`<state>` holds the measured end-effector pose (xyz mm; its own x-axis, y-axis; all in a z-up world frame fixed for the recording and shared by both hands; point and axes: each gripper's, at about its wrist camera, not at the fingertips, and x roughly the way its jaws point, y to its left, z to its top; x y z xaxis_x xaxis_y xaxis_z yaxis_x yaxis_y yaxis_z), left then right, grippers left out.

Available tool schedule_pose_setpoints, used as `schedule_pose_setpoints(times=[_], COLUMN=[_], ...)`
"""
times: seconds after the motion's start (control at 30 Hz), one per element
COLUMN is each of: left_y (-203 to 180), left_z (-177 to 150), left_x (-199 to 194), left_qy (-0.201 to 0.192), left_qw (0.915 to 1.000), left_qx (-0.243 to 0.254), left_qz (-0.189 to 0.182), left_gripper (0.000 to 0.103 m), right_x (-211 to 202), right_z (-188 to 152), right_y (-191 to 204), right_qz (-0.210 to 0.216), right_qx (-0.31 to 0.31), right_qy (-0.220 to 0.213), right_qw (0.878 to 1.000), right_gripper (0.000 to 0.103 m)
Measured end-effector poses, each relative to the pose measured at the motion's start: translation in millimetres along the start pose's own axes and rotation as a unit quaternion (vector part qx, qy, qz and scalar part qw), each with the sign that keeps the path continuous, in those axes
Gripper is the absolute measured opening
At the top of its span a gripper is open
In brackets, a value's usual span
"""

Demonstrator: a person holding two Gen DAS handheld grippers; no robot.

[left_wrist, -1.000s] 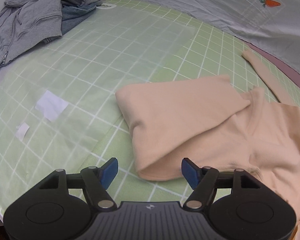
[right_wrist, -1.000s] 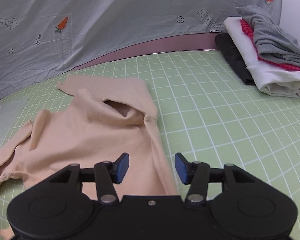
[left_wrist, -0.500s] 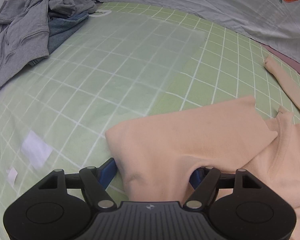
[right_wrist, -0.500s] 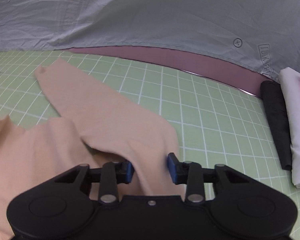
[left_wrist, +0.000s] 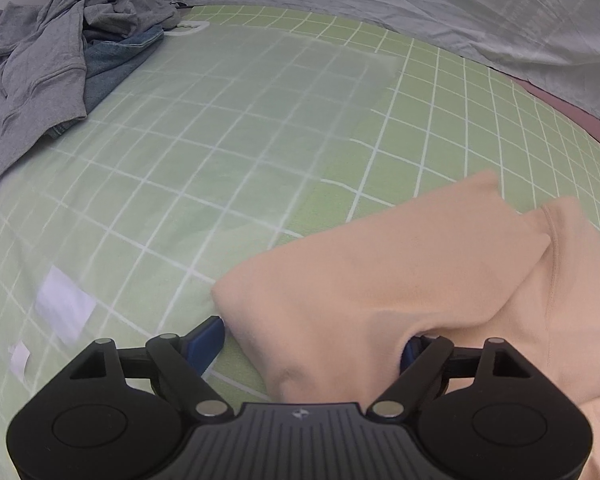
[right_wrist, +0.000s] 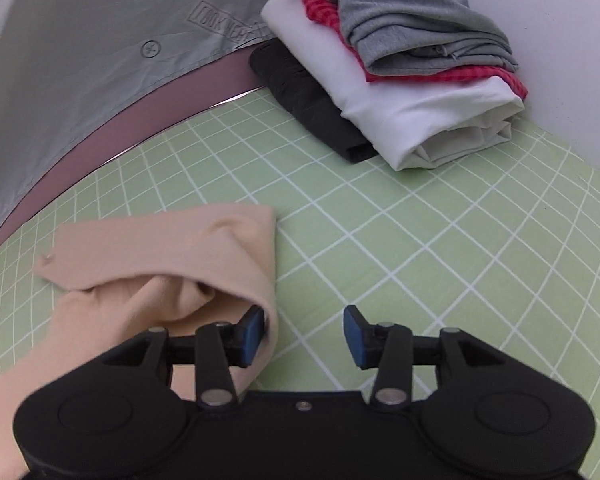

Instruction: Fold clothes

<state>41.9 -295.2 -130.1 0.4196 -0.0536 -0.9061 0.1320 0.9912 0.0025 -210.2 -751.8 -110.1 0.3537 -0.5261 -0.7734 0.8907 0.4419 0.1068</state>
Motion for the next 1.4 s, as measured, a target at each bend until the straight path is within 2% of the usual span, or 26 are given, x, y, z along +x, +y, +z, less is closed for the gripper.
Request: schedule_pose_setpoints(times=[0.07,0.13,0.17,0.27,0.3,0.33,0.5,0.6,0.7,0.83,0.87,0.93,0.97,1.03,1.07,1.23,1.33,1.37,1.4], left_y=[-3,-7,-9,-10,-8,-6,9,9,15,16,15,10,7,4,2,-7,-8,-8,-8], left_z=[1,5,9,20,26,33,82,116,147,163,159,144,132,105,91,17,-20,-33,-44], left_x=[-3,-4,-4,0,3,7,27,38,47,38,33,21,14,-1,-9,-38,-51,-55,-60], left_qy=[-0.010,-0.014,-0.012,-0.018,-0.021,-0.024,-0.045,-0.073,-0.093,-0.108,-0.109,-0.109,-0.107,-0.100,-0.095,-0.065,-0.039,-0.031,-0.026], left_qw=[0.9999,0.9994,0.9992,0.9990,0.9989,0.9989,0.9983,0.9967,0.9956,0.9942,0.9940,0.9940,0.9942,0.9947,0.9949,0.9967,0.9977,0.9978,0.9977], left_qx=[0.010,0.019,0.021,0.033,0.033,0.032,0.024,0.035,0.012,-0.003,-0.005,-0.004,-0.004,-0.012,-0.015,-0.009,-0.001,0.003,0.008], left_qz=[-0.008,-0.024,-0.031,-0.025,-0.025,-0.025,-0.028,-0.003,0.004,0.002,0.001,-0.004,-0.010,-0.023,-0.030,-0.048,-0.055,-0.058,-0.062], left_gripper=[0.062,0.026,0.021,0.016,0.016,0.015,0.015,0.015,0.015,0.022,0.025,0.038,0.041,0.057,0.061,0.070,0.070,0.070,0.070], right_x=[2,6,8,13,16,20,39,54,69,69,62,44,33,8,-3,-41,-52,-53,-54], right_z=[-6,-11,-13,-12,-11,-8,5,10,20,28,27,21,15,0,-9,-57,-84,-90,-96], right_y=[13,28,35,62,71,78,117,140,157,179,182,183,182,176,173,160,153,150,148], right_qz=[0.032,0.049,0.055,0.064,0.067,0.074,0.094,0.107,0.121,0.130,0.129,0.123,0.121,0.121,0.125,0.161,0.172,0.173,0.174], right_qx=[-0.010,-0.027,-0.035,-0.066,-0.079,-0.080,-0.106,-0.126,-0.120,-0.137,-0.146,-0.162,-0.166,-0.171,-0.174,-0.202,-0.220,-0.225,-0.230], right_qy=[0.015,0.026,0.029,0.029,0.029,0.030,0.027,0.022,0.023,0.025,0.019,0.004,-0.005,-0.018,-0.018,0.016,0.047,0.053,0.060], right_qw=[0.999,0.998,0.997,0.995,0.994,0.994,0.989,0.986,0.985,0.982,0.981,0.979,0.979,0.978,0.977,0.966,0.959,0.957,0.956], right_gripper=[0.046,0.037,0.028,0.023,0.014,0.010,0.008,0.008,0.008,0.009,0.014,0.030,0.038,0.043,0.046,0.048,0.048,0.047,0.040])
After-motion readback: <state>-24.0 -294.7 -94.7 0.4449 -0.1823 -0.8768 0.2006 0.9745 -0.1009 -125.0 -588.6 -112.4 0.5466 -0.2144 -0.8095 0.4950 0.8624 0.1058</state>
